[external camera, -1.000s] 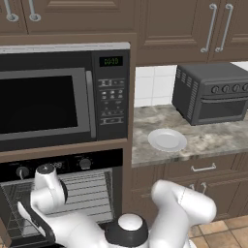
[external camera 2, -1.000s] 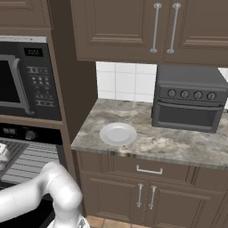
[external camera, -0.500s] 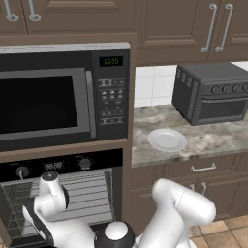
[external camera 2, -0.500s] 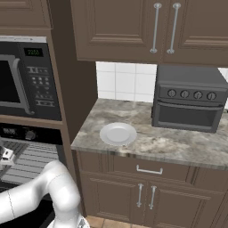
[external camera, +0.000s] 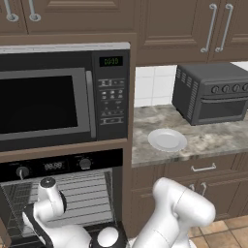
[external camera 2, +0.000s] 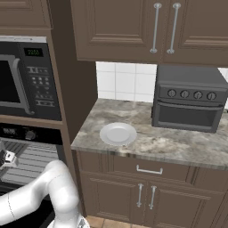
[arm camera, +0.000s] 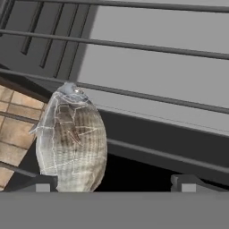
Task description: Take the fish from the oven and place it on the plate on the counter.
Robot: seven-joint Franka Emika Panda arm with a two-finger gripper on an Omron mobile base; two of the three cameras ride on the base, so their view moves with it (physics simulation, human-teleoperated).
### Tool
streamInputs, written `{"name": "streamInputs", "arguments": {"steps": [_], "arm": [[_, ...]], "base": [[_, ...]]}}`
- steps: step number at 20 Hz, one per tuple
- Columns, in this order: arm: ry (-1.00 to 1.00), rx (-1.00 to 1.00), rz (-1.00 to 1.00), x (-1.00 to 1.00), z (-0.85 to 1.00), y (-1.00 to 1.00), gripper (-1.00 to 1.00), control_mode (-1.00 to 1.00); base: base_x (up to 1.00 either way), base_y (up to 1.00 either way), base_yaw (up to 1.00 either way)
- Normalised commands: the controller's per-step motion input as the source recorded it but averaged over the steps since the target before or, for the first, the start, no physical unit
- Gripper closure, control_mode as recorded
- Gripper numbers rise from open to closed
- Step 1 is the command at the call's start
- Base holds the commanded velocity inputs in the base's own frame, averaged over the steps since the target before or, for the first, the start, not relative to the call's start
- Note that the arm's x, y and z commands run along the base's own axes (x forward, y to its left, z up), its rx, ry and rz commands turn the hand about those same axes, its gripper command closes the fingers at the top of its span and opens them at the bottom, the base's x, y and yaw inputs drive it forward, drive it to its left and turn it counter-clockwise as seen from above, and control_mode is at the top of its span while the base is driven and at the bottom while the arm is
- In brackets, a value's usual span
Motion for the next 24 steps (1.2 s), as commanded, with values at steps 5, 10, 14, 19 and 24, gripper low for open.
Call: {"name": "streamInputs", "arguments": {"steps": [5,10,14,19,24], "arm": [[-0.16,0.00,0.00,0.03,-0.12,0.35,-1.00,-1.00],[-0.04,0.00,0.00,-0.05,0.00,0.17,-1.00,-1.00],[0.00,0.00,0.00,-0.16,0.00,0.01,-1.00,-1.00],[0.00,0.00,0.00,-0.09,0.00,0.00,-1.00,-1.00],[-0.04,0.00,0.00,-0.25,0.09,0.00,-1.00,-1.00]], "base": [[0.00,0.00,0.00],[0.00,0.00,0.00],[0.00,0.00,0.00],[0.00,0.00,0.00],[0.00,0.00,0.00]]}}
